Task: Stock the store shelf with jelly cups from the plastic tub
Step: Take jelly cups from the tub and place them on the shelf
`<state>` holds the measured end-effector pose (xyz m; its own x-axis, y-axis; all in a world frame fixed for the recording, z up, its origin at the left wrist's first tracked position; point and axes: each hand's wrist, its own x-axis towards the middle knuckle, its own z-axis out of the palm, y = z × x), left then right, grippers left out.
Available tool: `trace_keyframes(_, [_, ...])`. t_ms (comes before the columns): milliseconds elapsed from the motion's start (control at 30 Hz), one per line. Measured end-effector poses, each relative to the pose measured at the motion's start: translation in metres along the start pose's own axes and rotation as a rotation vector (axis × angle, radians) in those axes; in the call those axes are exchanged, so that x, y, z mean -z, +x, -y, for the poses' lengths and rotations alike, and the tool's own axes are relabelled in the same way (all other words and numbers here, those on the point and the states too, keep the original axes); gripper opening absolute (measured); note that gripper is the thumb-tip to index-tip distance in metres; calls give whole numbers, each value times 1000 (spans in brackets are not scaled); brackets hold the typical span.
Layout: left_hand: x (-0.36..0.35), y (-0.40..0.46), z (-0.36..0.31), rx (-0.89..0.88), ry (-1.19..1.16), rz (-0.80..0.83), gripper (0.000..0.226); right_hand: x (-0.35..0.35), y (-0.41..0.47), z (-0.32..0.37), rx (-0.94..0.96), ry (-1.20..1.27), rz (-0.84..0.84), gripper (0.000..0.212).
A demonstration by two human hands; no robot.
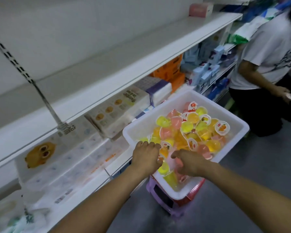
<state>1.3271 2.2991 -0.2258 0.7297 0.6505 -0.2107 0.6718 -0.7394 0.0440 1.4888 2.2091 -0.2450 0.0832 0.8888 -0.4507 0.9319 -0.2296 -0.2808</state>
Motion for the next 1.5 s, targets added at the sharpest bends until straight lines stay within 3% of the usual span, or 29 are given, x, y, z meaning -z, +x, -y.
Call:
trace_keyframes(233, [-26,59,4,104,3,170,47,-12,27,-1,43,-28,139,47])
trace_keyframes(467, [-34,80,3,114,23,175,37,-26,39,-7,142,-1,84,13])
trace_keyframes(700, [-33,87,10,70,62,164,29,-24,35,-11,234,12,27,9])
trace_keyframes(800, [-23,80,18,129,-123,100,27,-16,29,-16,227,90,-16,4])
trace_keyframes(900, [-12,67,33,241,-440,-4,24,2,19,-18,114,305,-5,25])
trace_keyframes(1033, [4,39,46,495,-1224,-76,24,27,10,-13,-109,907,-12,24])
trace_keyframes(1200, [30,-8,49,550,-1805,-127,8,60,3,11,-136,1432,37,17])
trace_keyframes(1333, [58,-44,57,478,-2033,-188,9,83,5,44,-41,1549,13,15])
trace_keyframes(1500, [101,-91,81,359,-2019,-315,50,106,9,108,142,1583,10,15])
